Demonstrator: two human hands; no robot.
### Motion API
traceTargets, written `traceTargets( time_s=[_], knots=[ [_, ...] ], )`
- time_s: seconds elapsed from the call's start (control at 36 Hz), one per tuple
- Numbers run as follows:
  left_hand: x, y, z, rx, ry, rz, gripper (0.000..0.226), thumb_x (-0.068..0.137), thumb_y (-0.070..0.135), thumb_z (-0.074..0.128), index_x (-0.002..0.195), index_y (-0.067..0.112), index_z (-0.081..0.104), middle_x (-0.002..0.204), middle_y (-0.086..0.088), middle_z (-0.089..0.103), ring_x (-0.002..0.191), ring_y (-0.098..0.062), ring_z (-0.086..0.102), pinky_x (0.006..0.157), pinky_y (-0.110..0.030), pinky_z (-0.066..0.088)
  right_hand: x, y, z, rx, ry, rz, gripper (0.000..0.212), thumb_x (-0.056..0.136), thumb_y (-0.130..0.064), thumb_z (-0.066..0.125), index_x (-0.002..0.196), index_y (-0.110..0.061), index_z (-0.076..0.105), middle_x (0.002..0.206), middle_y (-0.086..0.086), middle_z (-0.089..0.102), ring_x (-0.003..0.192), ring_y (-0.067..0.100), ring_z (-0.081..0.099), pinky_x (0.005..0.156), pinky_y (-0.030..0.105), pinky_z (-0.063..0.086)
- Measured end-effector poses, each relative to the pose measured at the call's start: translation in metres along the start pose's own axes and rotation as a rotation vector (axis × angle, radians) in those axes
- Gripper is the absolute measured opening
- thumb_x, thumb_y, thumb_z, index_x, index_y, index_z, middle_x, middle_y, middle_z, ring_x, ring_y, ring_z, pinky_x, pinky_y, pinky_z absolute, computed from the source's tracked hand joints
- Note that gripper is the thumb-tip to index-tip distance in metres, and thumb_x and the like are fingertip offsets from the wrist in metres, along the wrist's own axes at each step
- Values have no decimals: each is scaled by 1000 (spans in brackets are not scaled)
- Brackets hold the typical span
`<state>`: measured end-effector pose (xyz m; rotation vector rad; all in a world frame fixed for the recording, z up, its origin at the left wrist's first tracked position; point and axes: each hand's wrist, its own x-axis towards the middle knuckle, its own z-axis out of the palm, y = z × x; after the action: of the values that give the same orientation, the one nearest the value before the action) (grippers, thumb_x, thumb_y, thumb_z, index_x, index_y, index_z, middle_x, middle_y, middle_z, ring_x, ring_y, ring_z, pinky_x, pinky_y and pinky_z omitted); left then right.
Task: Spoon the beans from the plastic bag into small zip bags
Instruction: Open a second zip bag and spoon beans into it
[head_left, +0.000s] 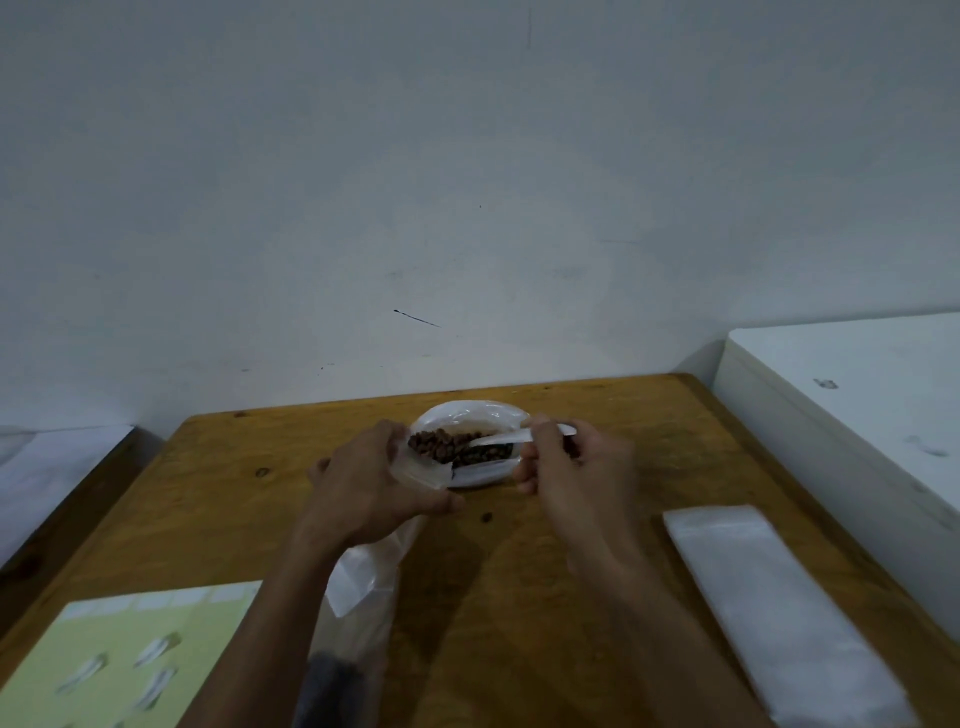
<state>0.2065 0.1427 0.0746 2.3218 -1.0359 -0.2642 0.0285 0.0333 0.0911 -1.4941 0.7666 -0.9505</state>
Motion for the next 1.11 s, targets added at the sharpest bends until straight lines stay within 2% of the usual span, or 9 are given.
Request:
traceTargets(
  time_s=[0.14, 0.25, 0.33, 0.44, 0.58, 0.75, 0.89, 0.97, 1.11],
  knots=[
    [-4, 4, -3, -35, 33, -3, 94, 52, 72, 82, 128, 31, 47, 115, 14, 55, 110, -17, 56, 102, -52, 44, -11, 2, 9, -344, -85, -445, 20, 101, -29, 53, 106, -21, 70, 81, -10, 66, 71, 1, 63, 58, 9, 47],
    [-5, 0, -8, -84, 67, -12, 85, 44, 74, 82, 110, 41, 40, 96, 25, 49, 103, -16, 56, 99, -53, 45, -11, 2, 4, -279, 59, -555, 19, 99, -27, 52, 103, -18, 68, 79, -6, 65, 69, 2, 62, 59, 8, 47],
    [-4, -5, -12, -85, 71, -16, 89, 38, 79, 77, 110, 42, 40, 100, 19, 51, 102, -16, 56, 99, -53, 45, -4, 11, -2, -393, 166, -633, 13, 98, -12, 58, 102, -10, 70, 80, -5, 63, 69, -8, 53, 61, 1, 42],
    [2, -11, -12, -29, 9, -12, 99, 34, 83, 74, 118, 38, 46, 111, 13, 58, 103, -16, 57, 98, -53, 46, 5, 37, -2, -632, 68, -624, 15, 100, -16, 55, 104, -12, 69, 84, -7, 58, 66, -4, 46, 58, 4, 38],
    [9, -9, -7, 33, -97, -45, 119, 31, 86, 71, 134, 32, 48, 124, 7, 60, 112, -21, 55, 100, -53, 45, 7, 60, 7, -730, -43, -579, 23, 102, -21, 49, 112, -14, 68, 89, -8, 53, 68, -4, 45, 56, 7, 34],
    [14, -8, -2, 12, -167, -36, 99, 50, 69, 85, 132, 26, 51, 118, 4, 58, 103, -16, 55, 92, -43, 52, 10, 64, 13, -532, 41, -480, 19, 102, -21, 50, 106, -18, 68, 80, -7, 56, 68, 1, 52, 57, 16, 44],
    [19, -14, -1, 5, -162, -48, 105, 33, 83, 77, 123, 30, 57, 111, 7, 62, 101, -17, 58, 92, -49, 52, 2, 55, 13, -380, 70, -458, 16, 101, -29, 48, 100, -28, 64, 73, -4, 63, 65, 7, 60, 55, 24, 50],
    [22, -18, 0, -18, -161, -44, 106, 30, 84, 77, 121, 32, 58, 109, 8, 63, 100, -16, 59, 91, -48, 53, -2, 57, 12, -381, 30, -446, 12, 101, -28, 50, 98, -32, 61, 72, -8, 62, 65, 7, 61, 53, 17, 49],
    [22, -17, 1, -14, -157, -56, 107, 30, 83, 77, 121, 31, 57, 111, 8, 62, 102, -18, 58, 95, -50, 50, 2, 64, 11, -447, 19, -502, 17, 100, -23, 53, 103, -19, 69, 79, -10, 61, 69, 1, 58, 62, 11, 47]
  ],
)
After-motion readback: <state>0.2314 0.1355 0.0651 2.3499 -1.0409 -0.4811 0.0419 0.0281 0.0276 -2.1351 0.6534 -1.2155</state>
